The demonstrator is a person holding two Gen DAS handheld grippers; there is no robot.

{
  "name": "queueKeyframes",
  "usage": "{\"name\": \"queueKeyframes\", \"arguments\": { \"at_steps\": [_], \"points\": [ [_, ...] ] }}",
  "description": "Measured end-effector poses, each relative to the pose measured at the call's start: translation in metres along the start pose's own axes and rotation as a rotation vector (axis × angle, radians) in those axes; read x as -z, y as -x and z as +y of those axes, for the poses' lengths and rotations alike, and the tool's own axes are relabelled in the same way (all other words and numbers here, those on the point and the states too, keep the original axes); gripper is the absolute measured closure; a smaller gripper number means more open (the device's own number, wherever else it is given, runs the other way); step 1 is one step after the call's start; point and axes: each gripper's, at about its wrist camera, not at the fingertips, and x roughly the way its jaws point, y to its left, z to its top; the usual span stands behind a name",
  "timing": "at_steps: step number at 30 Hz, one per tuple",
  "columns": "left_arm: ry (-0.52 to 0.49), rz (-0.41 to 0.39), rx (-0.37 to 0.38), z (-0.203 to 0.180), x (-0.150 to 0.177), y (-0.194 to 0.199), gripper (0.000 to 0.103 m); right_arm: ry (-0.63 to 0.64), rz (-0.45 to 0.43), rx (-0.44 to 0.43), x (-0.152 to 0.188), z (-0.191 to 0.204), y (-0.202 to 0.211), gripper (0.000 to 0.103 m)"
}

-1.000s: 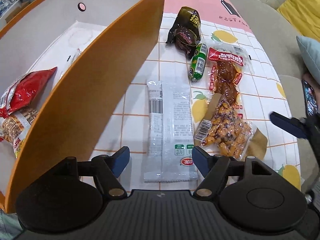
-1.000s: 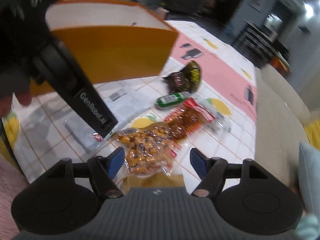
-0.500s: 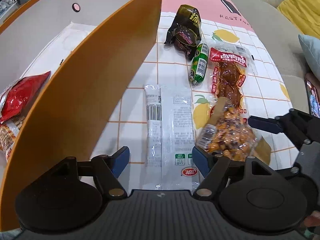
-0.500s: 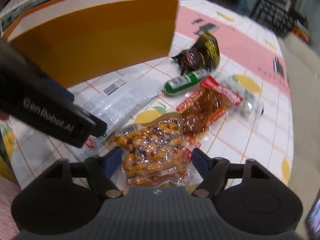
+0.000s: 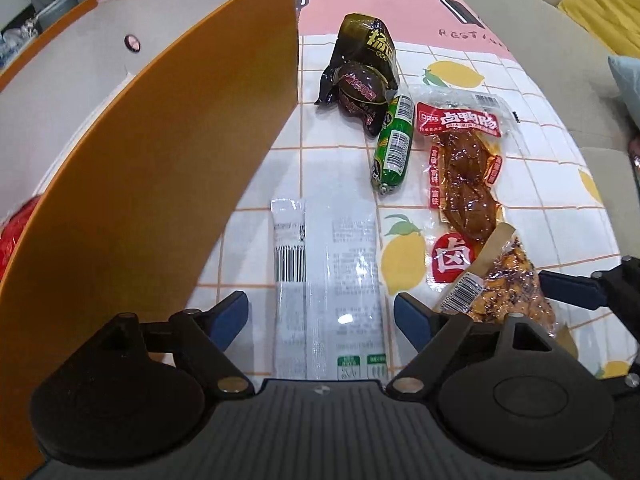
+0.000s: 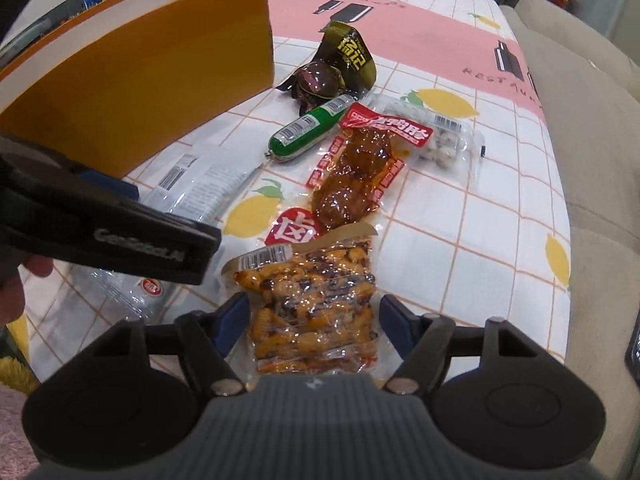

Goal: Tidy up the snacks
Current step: 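Grasp the white wrapper with the left tool while the right tool lifts the nut bag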

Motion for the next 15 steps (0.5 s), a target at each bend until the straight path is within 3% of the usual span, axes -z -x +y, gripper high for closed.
{"name": "queueKeyframes", "arguments": {
  "at_steps": [4, 7, 11, 15],
  "points": [
    [-0.009, -0.004, 0.000, -0.0008, -0.0015, -0.0021, 0.004, -0.009, 0.002, 0.001, -0.0007, 0.0001, -0.0003, 0.033],
    [-0.013, -0.011, 0.014, 0.0006, -0.0011, -0.0013, 0.011, -0.012, 0.003, 0.004, -0.0014, 0.0004, -0.0004, 0.034],
    [-0.022, -0.036, 0.017, 0.0018, -0.0012, 0.0039, 0.044, -0.022, 0.007, 0.006, -0.0022, 0.0005, 0.0005, 0.036],
    [-0.012, -0.045, 0.033, 0.0048, 0.0005, 0.0056, 0.047, -0.028, 0.009, 0.008, -0.0023, 0.0006, 0.0006, 0.036]
  ]
}}
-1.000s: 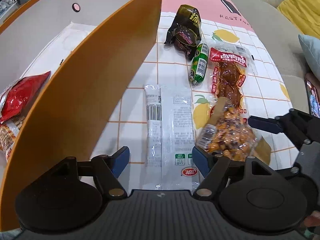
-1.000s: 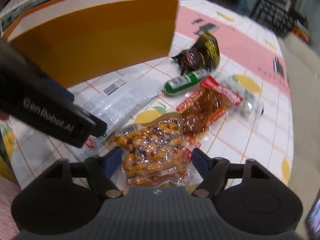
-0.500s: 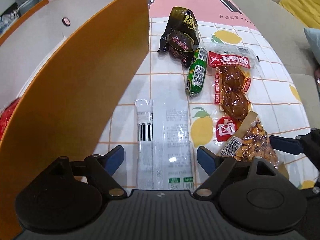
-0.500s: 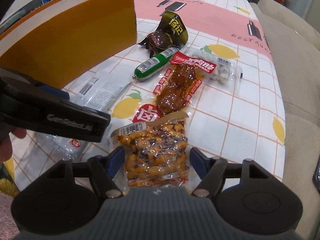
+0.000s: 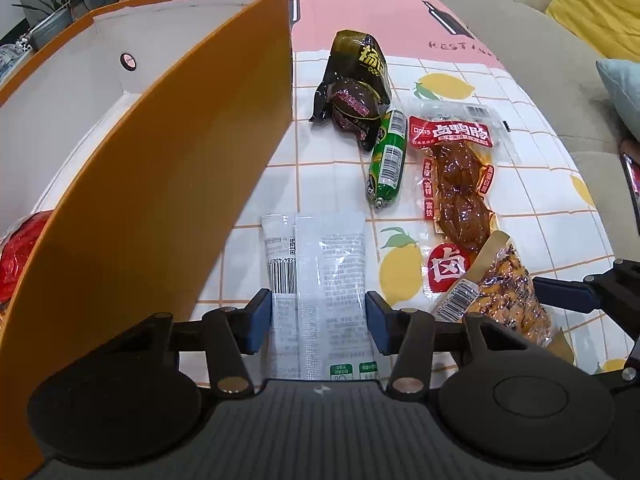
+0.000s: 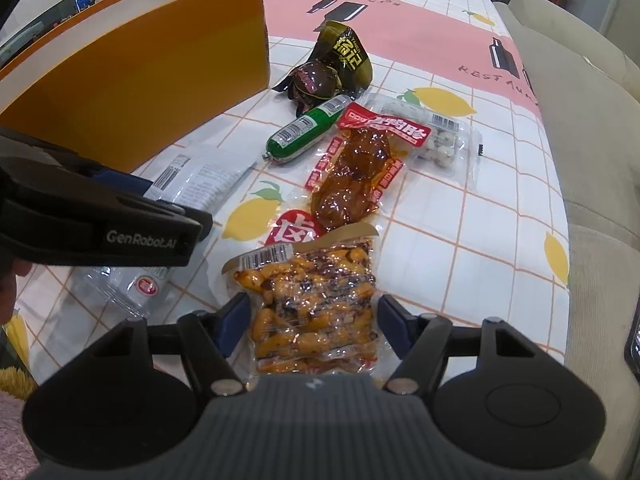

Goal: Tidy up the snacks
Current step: 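Grasp the white wrapper with the left tool while the right tool lifts the nut bag, then carry both packets into the orange box and open both tools to release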

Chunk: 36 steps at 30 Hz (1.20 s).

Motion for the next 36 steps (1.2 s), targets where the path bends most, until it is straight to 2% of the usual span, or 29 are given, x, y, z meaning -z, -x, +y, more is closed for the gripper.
{"name": "queueKeyframes", "arguments": {
  "at_steps": [12, 17, 24, 29, 36],
  "points": [
    [0.061, -0.016, 0.052, 0.011, 0.004, 0.021, 0.049, -0.045, -0.030, -0.005, 0.002, -0.005, 0.011, 0.041],
    [0.082, -0.015, 0.089, 0.012, 0.004, 0.035, 0.049, -0.089, -0.070, -0.020, 0.001, -0.010, 0.025, 0.042],
    [0.104, -0.066, 0.144, 0.018, -0.002, 0.070, 0.049, -0.136, -0.111, -0.041, 0.000, -0.010, 0.042, 0.043],
    [0.122, -0.107, 0.170, 0.028, -0.011, 0.097, 0.049, -0.116, -0.174, -0.040, -0.009, -0.001, 0.063, 0.043],
    [0.100, -0.163, 0.153, 0.047, -0.029, 0.135, 0.049, -0.093, -0.274, -0.070, -0.035, 0.013, 0.097, 0.044]
  ]
}}
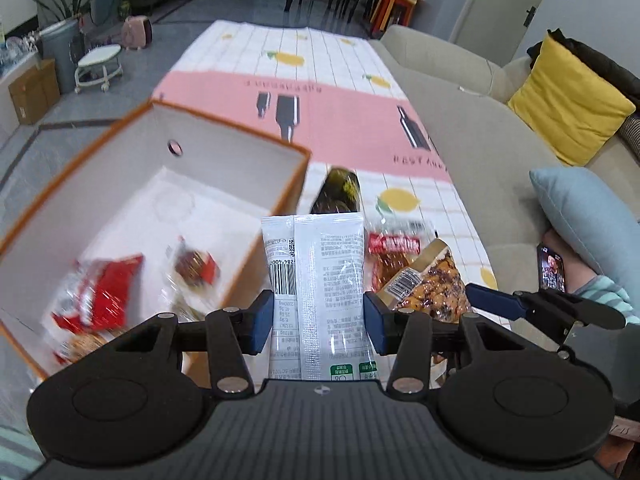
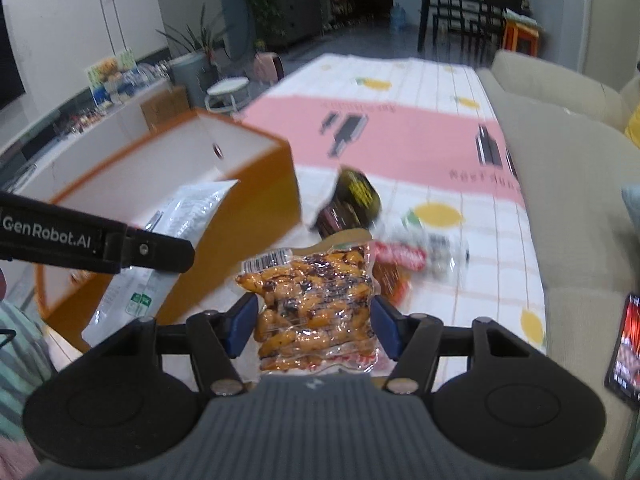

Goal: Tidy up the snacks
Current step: 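Carry both packets into the orange box and open both tools to release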

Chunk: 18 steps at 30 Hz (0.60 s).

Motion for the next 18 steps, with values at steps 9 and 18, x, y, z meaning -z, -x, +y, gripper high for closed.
{"name": "queueKeyframes", "arguments": {
  "at_steps": [9, 18],
  "points": [
    [-0.038, -0.052, -0.049, 0.023, -0.029, 0.031, 0.049, 0.062, -0.087, -0.063, -0.044, 0.030, 0.016, 0.044],
    [-0.035, -0.073, -0.119, 0.058, -0.051, 0.043, 0.049, 0.149, -0.121, -0.125, -0.083, 0.067, 0.007, 0.045]
  ]
}}
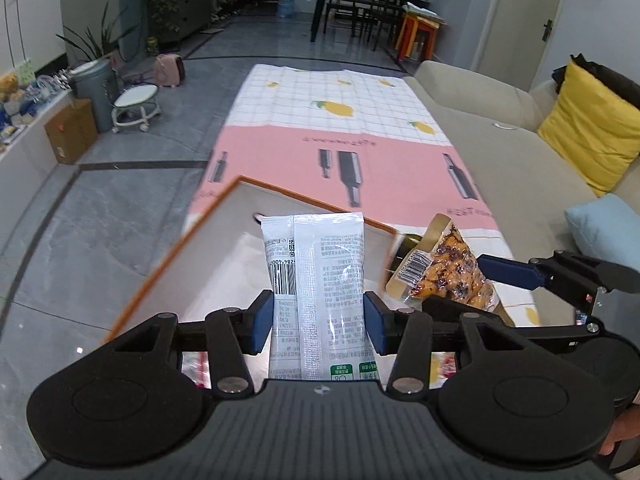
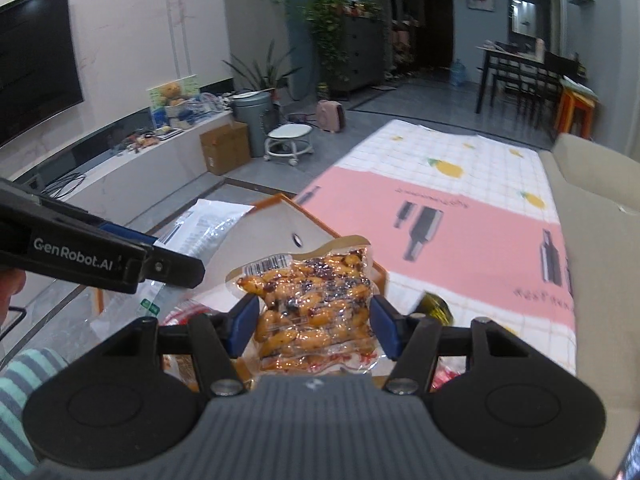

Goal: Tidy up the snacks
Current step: 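Carry both packets into the orange box and open both tools to release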

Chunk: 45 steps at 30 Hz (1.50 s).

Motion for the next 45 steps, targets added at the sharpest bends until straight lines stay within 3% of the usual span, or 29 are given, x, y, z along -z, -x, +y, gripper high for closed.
{"name": "queueKeyframes", "arguments": {
  "at_steps": [7, 19, 24, 33, 36, 37, 38, 45],
  "points": [
    [-0.058, 0.063, -0.001, 0.027, -0.012, -0.030, 0.049, 0.074, 0.036, -0.041, -0.018, 0.020, -0.032, 0.045],
    [-0.178, 0.201, -0.067, 0.053, -0.007, -0.098, 0.049, 0.344, 0.110, -0.074, -0.030, 0.036, -0.099, 0.045],
    [-0.237, 0.247, -0.104, 0.056, -0.003, -0.117, 0.049, 0.440, 0.171, -0.071, -0.028, 0.046, -0.130, 0.045],
    [-0.323, 0.374, -0.182, 0.057, 0.006, -0.147, 0.049, 0.487, 0.320, -0.078, -0.014, 0.060, -0.167, 0.046],
    [-0.331, 0.390, -0.191, 0.058, 0.007, -0.154, 0.049, 0.499, 0.349, -0.085, -0.009, 0.065, -0.174, 0.058],
    [-0.327, 0.395, -0.190, 0.059, 0.006, -0.156, 0.049, 0.499, 0.360, -0.084, -0.008, 0.066, -0.176, 0.079],
    [-0.323, 0.398, -0.190, 0.060, 0.006, -0.157, 0.049, 0.499, 0.367, -0.086, -0.007, 0.067, -0.178, 0.086],
    [-0.333, 0.414, -0.196, 0.061, 0.011, -0.165, 0.048, 0.472, 0.397, -0.079, -0.006, 0.060, -0.190, 0.085]
  ]
}}
